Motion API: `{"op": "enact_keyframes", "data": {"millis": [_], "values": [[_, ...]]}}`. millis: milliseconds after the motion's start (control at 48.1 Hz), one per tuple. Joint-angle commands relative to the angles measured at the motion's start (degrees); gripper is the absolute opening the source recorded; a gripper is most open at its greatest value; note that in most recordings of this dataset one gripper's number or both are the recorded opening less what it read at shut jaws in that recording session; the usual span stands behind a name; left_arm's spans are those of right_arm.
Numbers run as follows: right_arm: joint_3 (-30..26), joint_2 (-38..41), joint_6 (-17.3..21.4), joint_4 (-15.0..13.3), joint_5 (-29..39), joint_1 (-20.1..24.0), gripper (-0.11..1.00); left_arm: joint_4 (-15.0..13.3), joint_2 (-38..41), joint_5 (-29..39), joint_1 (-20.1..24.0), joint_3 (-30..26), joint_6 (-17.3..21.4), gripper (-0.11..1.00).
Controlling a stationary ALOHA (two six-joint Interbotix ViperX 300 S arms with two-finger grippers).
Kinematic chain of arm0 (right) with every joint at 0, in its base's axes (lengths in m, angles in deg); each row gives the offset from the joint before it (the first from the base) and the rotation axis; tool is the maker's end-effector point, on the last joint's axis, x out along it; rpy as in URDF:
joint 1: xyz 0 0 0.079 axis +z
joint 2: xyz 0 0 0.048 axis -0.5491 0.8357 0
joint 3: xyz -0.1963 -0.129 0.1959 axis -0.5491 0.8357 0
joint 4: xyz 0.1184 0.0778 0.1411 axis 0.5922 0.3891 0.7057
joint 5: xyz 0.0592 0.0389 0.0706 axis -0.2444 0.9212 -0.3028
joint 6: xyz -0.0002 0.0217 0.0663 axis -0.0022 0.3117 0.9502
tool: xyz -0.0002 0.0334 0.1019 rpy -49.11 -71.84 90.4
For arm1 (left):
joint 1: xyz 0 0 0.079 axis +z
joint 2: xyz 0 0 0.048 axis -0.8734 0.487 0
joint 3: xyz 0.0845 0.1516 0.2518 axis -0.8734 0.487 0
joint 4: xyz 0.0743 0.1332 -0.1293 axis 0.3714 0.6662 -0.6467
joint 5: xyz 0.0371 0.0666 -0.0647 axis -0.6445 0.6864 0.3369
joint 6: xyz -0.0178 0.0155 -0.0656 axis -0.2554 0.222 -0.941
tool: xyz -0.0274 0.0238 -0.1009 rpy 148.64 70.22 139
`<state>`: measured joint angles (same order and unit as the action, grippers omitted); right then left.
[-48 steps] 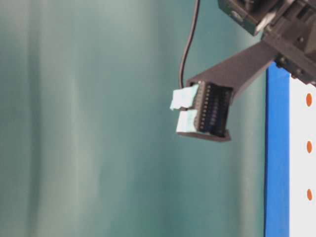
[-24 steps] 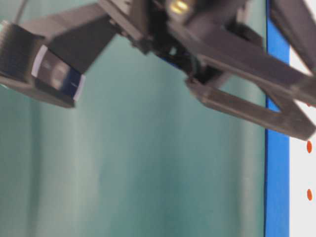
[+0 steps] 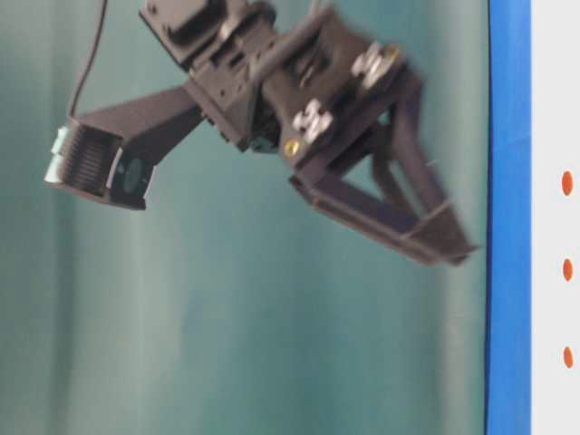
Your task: Touch the tip of the soldering iron to the mark.
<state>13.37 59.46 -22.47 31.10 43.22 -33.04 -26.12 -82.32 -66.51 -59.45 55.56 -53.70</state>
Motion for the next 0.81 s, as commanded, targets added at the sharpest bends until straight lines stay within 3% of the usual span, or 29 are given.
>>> {"op": "enact_keyframes", "data": {"millis": [0,166,374,790], "values": [[-0.6,-1.8,-0.2,-1.6,-0.3,-3.3,0.88,0.0,0.2,-0.3,0.1,-1.0,-0.1,0.02],[-0.5,-2.1,-0.2,-3.3,-0.2,-7.0,0.88,0.0,0.2,-0.3,0.1,-1.0,-0.1,0.02],[1.5,-5.1,-0.2,-3.5,1.0,-7.2,0.88,0.0,0.2,-0.3,0.1,-1.0,-0.1,0.02],[15.3,-26.8,0.3,-4.0,1.3,-8.2,0.87,0.0,0.2,-0.5,0.0,-1.1,-0.2,0.02]]}}
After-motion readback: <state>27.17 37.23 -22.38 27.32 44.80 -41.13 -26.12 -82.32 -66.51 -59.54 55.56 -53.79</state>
